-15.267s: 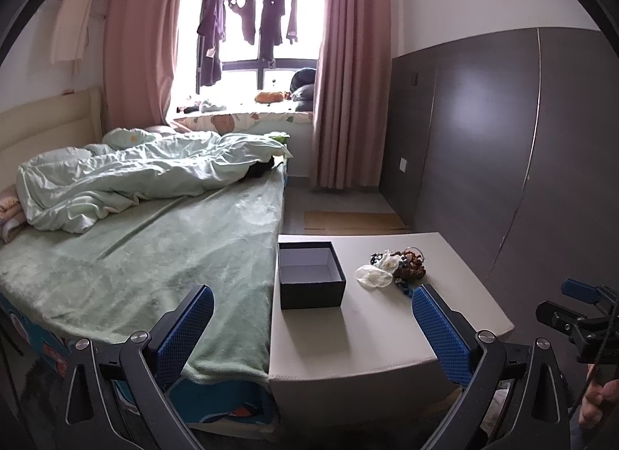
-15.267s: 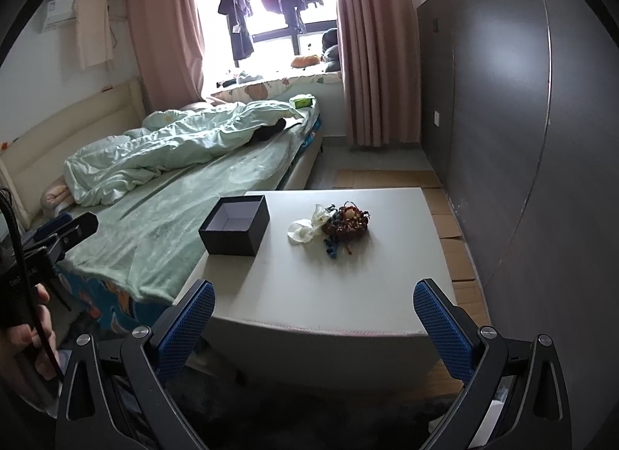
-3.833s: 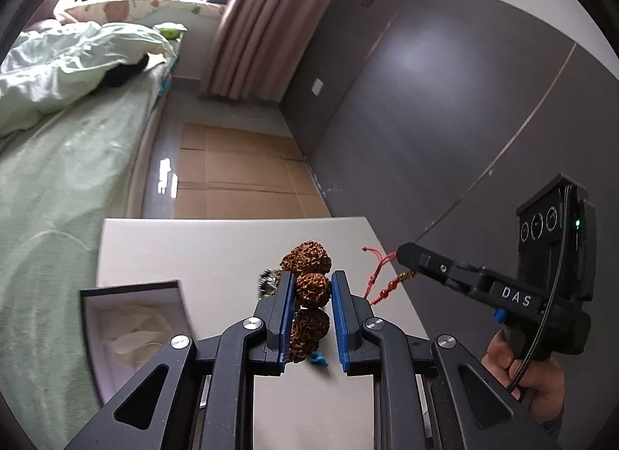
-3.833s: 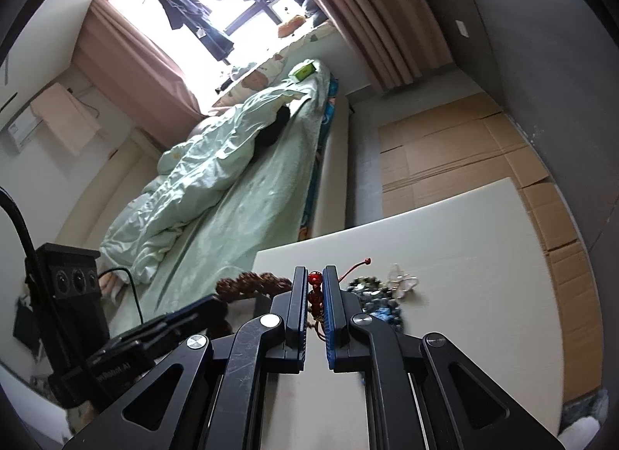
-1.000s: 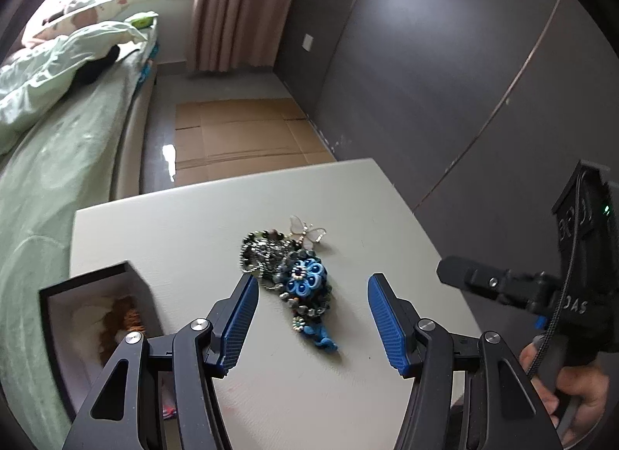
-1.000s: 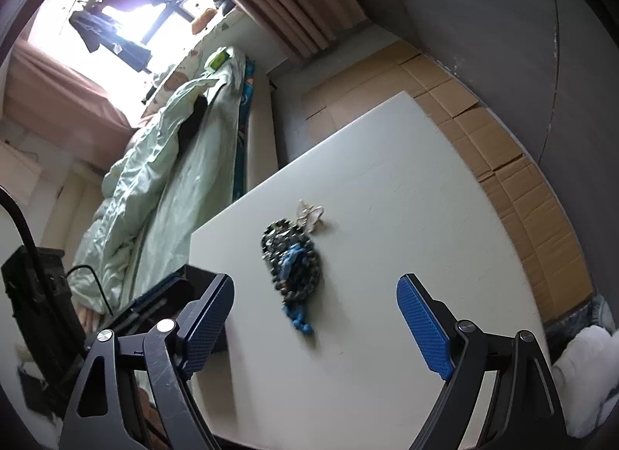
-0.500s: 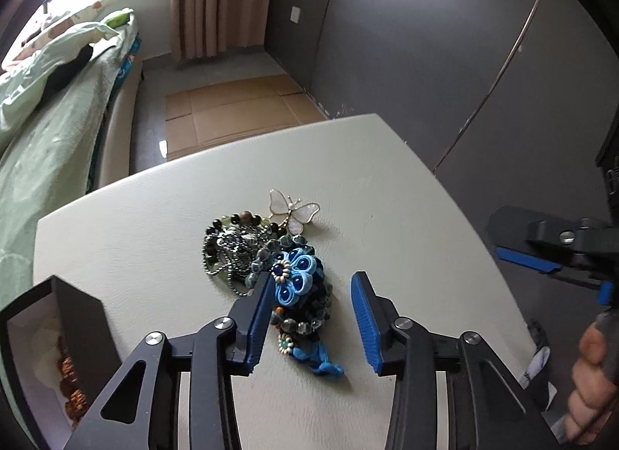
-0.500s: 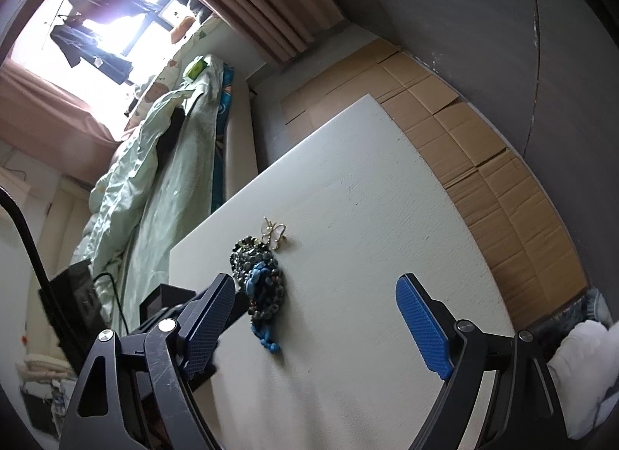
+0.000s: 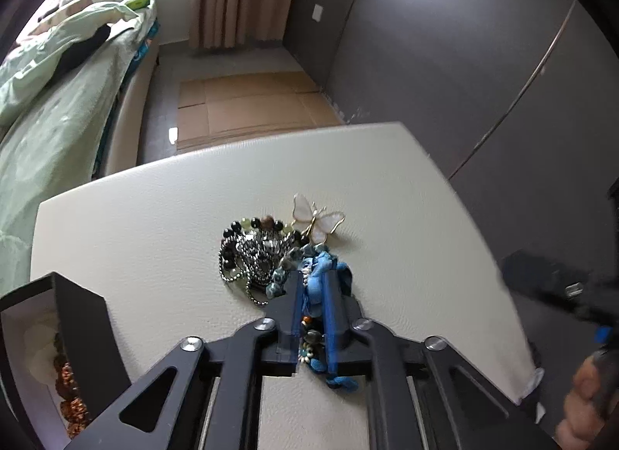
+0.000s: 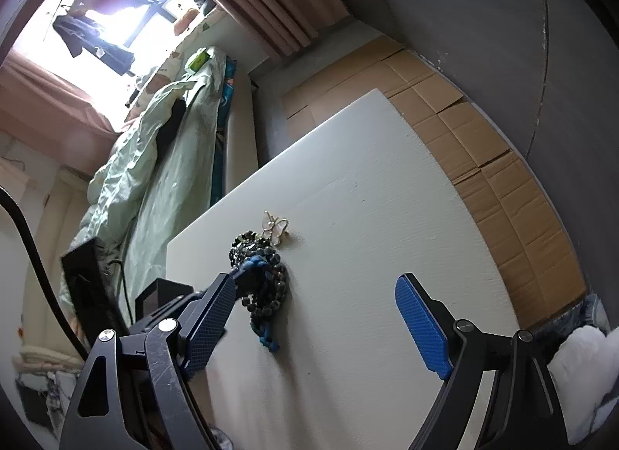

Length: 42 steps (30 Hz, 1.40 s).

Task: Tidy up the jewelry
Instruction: 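Close the left tool on the blue beaded bracelet in the pile, then carry the blue bracelet with the left tool to the box while the right tool grasps a dark bead bracelet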

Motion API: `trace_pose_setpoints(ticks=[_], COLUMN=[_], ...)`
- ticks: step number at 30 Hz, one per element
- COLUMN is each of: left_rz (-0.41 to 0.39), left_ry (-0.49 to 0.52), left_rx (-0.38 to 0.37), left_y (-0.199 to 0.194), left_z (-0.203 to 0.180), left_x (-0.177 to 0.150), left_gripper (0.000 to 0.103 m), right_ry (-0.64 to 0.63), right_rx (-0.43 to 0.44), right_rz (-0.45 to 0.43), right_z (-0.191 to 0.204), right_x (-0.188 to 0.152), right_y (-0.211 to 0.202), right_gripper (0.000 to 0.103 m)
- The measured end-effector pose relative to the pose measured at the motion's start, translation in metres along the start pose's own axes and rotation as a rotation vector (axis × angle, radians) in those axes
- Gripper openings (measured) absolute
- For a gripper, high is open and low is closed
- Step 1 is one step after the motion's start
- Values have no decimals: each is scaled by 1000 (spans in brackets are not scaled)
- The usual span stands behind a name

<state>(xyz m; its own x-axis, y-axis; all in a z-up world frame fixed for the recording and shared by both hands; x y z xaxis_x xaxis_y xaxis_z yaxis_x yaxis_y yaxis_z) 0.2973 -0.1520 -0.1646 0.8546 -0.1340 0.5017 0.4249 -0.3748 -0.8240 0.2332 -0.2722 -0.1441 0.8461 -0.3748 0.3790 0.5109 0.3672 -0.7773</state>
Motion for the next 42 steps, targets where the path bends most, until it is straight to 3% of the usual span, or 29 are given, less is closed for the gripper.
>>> trace_pose_setpoints(ticks=[7,16,26,39,42], left_rz=[-85,-172,-199,-245,-257], left_ry=[-13,-27,-99,-157,-166], left_rx=[-30,-35,-3,16,24], left_y=[-33,-68,-87,-125,-136], left_z=[0,8,47,81,88], left_x=[8,16,19,14,13], left_gripper=[9,9,9,9,9], right_ry=[-5,-36,-135,-326,-417], right_rx=[40,56,-13,-262,-347], right_rz=[33,65,113,133,123], right_z=[5,20,44,68,74], right_x=[-4,-9,-14,-19,-23], right_y=[11,29,64,97,98], right_gripper=[65,53,37,30,11])
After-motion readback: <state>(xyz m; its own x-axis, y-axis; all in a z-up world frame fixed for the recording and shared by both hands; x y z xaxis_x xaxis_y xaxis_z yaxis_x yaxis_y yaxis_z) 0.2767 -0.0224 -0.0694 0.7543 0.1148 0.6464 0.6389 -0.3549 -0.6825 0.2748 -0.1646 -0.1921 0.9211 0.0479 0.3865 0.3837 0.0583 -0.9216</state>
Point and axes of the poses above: each gripper's, at about its wrist camera, not at the fingertips, and y roughly the way its jaws point, z to its left, x to its top, the point moved 4 cm from there along y, roughly the way its jaws point, and after that the axes turned 3 degrees about -y, right-handed, at the moved point
